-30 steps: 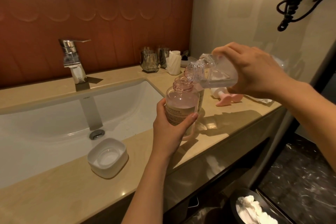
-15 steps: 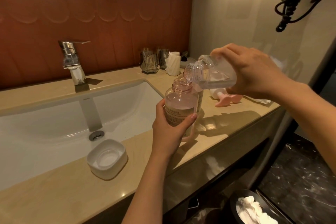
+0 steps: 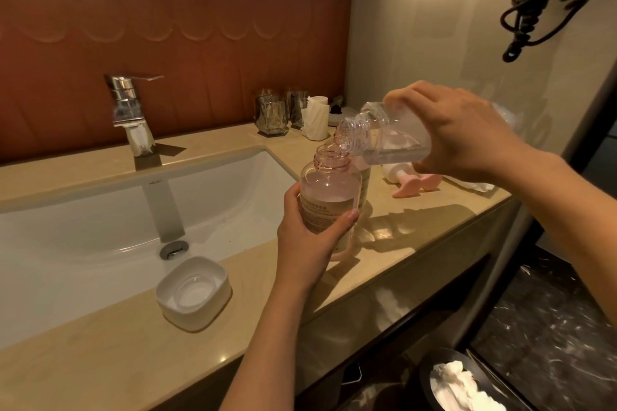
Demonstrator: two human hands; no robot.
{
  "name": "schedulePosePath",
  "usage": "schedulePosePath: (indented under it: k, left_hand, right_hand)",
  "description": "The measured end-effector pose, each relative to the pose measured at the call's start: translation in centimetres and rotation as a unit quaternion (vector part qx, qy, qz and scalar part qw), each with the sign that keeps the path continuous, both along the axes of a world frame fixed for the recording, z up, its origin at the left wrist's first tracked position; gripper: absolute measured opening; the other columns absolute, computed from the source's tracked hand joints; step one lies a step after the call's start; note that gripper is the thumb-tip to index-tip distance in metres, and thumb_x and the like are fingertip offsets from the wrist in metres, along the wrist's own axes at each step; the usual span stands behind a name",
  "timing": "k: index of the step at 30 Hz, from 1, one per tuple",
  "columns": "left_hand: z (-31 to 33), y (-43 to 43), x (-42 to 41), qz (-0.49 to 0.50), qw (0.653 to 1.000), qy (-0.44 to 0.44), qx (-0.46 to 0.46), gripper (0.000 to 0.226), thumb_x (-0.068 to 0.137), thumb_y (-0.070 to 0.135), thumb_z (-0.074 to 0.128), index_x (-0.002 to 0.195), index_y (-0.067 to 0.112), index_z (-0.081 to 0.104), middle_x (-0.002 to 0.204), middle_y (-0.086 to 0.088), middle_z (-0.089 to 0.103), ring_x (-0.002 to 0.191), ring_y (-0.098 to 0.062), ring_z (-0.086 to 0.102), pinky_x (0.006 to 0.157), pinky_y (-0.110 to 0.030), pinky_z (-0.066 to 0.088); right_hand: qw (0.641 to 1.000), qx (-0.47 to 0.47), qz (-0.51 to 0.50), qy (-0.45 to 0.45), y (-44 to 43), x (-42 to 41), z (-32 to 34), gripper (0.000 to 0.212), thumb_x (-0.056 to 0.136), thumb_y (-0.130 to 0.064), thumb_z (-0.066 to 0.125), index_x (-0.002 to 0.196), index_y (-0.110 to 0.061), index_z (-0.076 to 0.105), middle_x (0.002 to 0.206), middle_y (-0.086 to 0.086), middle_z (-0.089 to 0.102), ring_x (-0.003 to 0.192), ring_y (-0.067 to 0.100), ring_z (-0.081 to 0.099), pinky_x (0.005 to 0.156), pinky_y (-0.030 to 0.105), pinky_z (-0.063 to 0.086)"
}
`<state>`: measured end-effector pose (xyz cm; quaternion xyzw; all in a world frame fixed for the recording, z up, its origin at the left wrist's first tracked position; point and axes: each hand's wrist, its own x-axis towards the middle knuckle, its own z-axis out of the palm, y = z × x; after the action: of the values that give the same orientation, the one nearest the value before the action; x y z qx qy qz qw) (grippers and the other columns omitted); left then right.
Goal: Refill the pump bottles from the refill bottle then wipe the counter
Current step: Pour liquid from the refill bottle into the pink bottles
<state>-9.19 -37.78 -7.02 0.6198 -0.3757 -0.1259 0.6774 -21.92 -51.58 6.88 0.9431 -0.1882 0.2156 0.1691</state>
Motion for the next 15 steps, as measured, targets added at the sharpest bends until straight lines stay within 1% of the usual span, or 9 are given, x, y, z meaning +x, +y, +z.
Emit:
schedulePosePath:
  k: [2,3,6,10,13,15]
  left_hand:
    - [-0.05,-0.06,0.05,0.000,1.000,-0.003,-0.001,0.070,0.065,0.040,0.076,0.122,0.037,0.036,0.106,0.031,0.048,0.087,0.028,0.048,0.072,-0.002,0.045]
    - [-0.06,-0.07,0.06,0.001,1.000,-0.004,-0.003,0.069,0.065,0.040,0.076,0.122,0.037,0.037,0.106,0.030,0.048,0.087,0.028,0.048,0.072,-0.002,0.045]
    - [0.00,-0.06,0.03,0.002,1.000,-0.004,-0.006,0.075,0.057,0.048,0.072,0.122,0.036,0.038,0.107,0.030,0.049,0.089,0.026,0.050,0.076,-0.006,0.047]
    - [-0.03,-0.05,0.02,0.002,1.000,-0.003,-0.007,0.077,0.056,0.050,0.072,0.124,0.035,0.038,0.108,0.029,0.051,0.091,0.023,0.051,0.081,-0.013,0.048]
    - [-0.10,-0.06,0.08,0.000,1.000,-0.003,-0.007,0.073,0.059,0.047,0.073,0.123,0.036,0.038,0.108,0.029,0.050,0.091,0.024,0.050,0.080,-0.012,0.048]
    - [-0.05,-0.04,0.05,-0.004,1.000,-0.003,-0.012,0.067,0.060,0.044,0.074,0.118,0.041,0.039,0.107,0.030,0.051,0.090,0.024,0.050,0.077,-0.007,0.047]
  right_hand:
    - [1.000,-0.001,-0.001,0.001,0.04,-0.04,0.04,0.086,0.062,-0.024,0.084,0.135,-0.021,0.037,0.132,0.004,0.046,0.105,0.026,0.049,0.080,0.027,0.031]
    - [1.000,-0.002,0.000,0.002,0.05,-0.05,0.07,0.086,0.062,-0.024,0.084,0.135,-0.021,0.037,0.132,0.004,0.046,0.104,0.026,0.049,0.080,0.027,0.031]
    - [1.000,-0.004,-0.001,0.003,0.10,-0.06,0.12,0.087,0.062,-0.023,0.084,0.135,-0.021,0.037,0.132,0.005,0.046,0.104,0.027,0.049,0.080,0.028,0.031]
    - [1.000,-0.009,0.000,0.005,0.13,-0.04,0.18,0.088,0.061,-0.023,0.085,0.135,-0.021,0.037,0.132,0.005,0.047,0.104,0.027,0.050,0.080,0.027,0.031]
    - [1.000,-0.007,0.000,0.005,0.19,-0.02,0.18,0.087,0.062,-0.022,0.084,0.135,-0.021,0.036,0.132,0.005,0.046,0.106,0.027,0.049,0.081,0.028,0.032]
    - [1.000,-0.003,-0.001,0.004,0.25,0.01,0.19,0.087,0.063,-0.023,0.084,0.136,-0.022,0.036,0.134,0.004,0.045,0.108,0.026,0.048,0.084,0.030,0.035]
